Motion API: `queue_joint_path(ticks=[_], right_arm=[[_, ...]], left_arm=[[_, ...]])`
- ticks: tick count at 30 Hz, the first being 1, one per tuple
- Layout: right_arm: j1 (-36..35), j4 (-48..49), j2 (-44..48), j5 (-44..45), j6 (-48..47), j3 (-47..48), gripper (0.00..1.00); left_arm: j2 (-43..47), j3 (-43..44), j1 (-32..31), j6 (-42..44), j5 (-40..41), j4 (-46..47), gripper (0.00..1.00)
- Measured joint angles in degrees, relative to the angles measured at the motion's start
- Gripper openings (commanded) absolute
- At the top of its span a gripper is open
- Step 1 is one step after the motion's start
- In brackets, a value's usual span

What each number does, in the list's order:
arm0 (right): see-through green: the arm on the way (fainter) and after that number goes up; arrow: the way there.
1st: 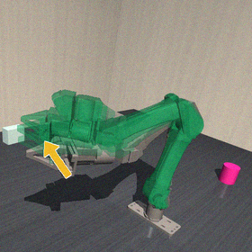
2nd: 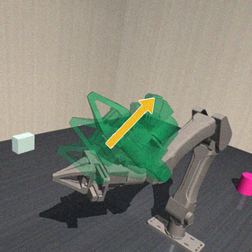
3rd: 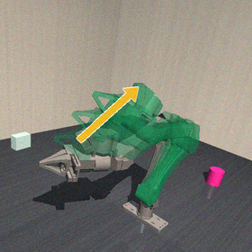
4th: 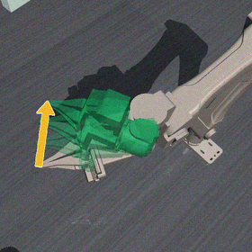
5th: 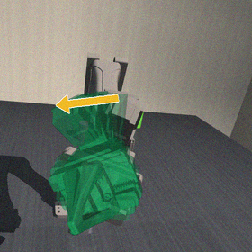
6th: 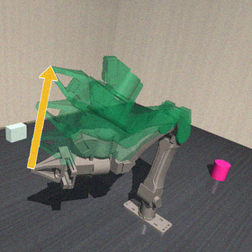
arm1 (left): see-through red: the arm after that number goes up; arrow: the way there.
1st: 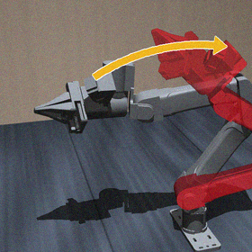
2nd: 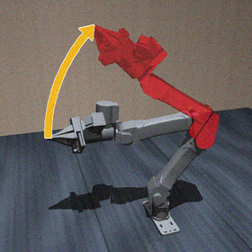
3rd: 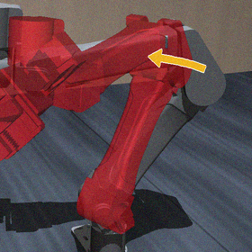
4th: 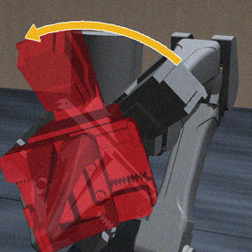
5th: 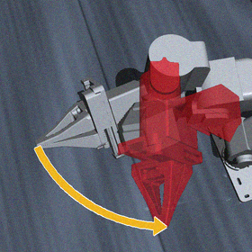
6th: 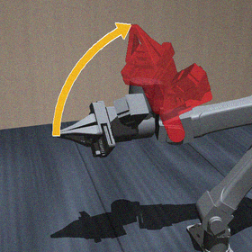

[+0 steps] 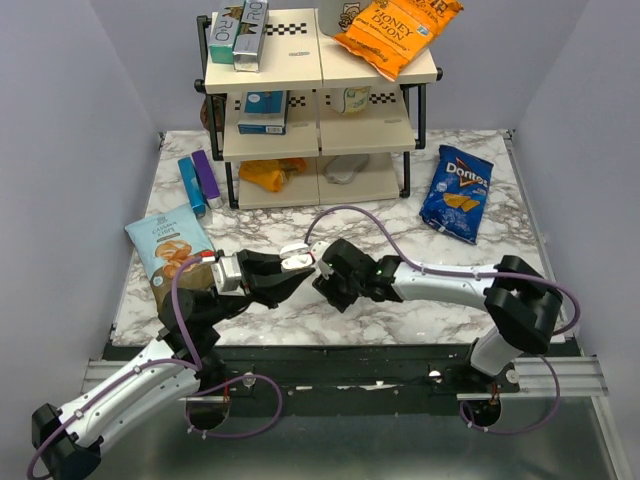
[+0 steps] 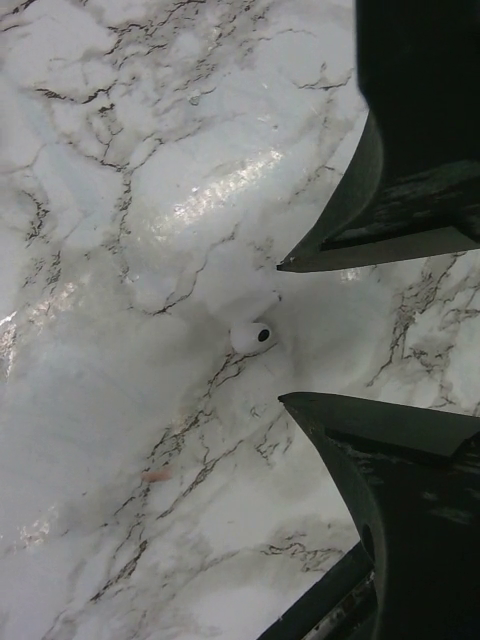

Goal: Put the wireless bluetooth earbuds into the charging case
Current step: Pick up the earbud from the center of the board.

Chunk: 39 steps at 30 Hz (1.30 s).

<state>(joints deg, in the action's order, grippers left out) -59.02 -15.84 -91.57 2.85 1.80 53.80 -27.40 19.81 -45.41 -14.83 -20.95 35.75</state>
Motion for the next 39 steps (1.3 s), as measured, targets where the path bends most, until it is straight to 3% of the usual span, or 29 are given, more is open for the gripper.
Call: queue_joint_path(ticks=[18,31,39], right_arm=[[0.0,2.36,-7.69,1.57,-4.31,3.19,0.47],[0.52,3.26,-8.39,1.73,-2.4,3.19,0.17],[7.08,4.26,-7.43,0.39,5.68,2.14,0.01]], left_arm=[[0.42,-0.02,-0.09,0.0,0.7,-1.64,0.0],[0.33,-0.02,-0.09,0.0,0.81,-1.88,0.0],[0.33,-0.02,-0.09,-0.02,0.85,-1.9,0.0]])
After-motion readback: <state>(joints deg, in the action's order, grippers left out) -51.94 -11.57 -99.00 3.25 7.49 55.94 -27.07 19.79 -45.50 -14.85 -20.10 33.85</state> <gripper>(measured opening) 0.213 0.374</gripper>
